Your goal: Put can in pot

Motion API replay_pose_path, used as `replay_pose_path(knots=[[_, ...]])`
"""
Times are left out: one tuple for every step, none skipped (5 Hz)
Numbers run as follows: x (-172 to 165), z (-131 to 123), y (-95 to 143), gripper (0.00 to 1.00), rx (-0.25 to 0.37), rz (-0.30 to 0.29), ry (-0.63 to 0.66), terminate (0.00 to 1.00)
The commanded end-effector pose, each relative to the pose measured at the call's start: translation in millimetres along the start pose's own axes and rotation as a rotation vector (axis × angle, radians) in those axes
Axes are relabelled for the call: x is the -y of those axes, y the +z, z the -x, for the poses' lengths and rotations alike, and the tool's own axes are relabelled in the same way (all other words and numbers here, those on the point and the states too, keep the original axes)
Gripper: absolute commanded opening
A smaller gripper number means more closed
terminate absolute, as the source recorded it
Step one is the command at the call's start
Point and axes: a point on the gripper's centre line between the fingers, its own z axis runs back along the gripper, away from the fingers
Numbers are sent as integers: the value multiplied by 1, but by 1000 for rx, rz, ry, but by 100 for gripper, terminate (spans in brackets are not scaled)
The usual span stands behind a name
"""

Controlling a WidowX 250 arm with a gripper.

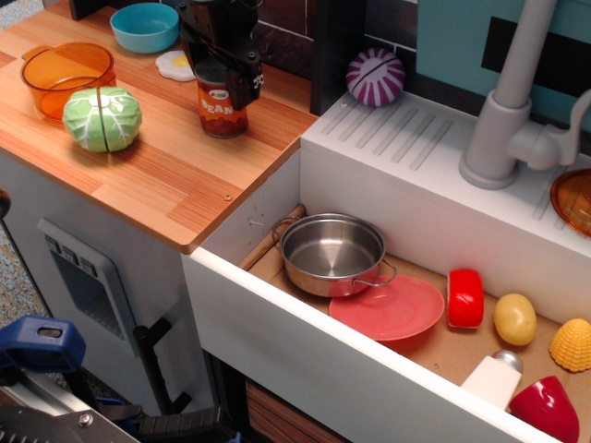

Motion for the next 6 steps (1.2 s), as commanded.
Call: replay_pose_path(knots=[[-8,-12,10,0,60,-47,19,0],[23,-20,20,0,49,-67,90,0],[66,-27,20,0,54,-93,168,0],[115,-32,24,0,49,-82,271,0],[154,-35,15,0,60,-43,344,0],[172,-29,9,0,57,-26,375,0]])
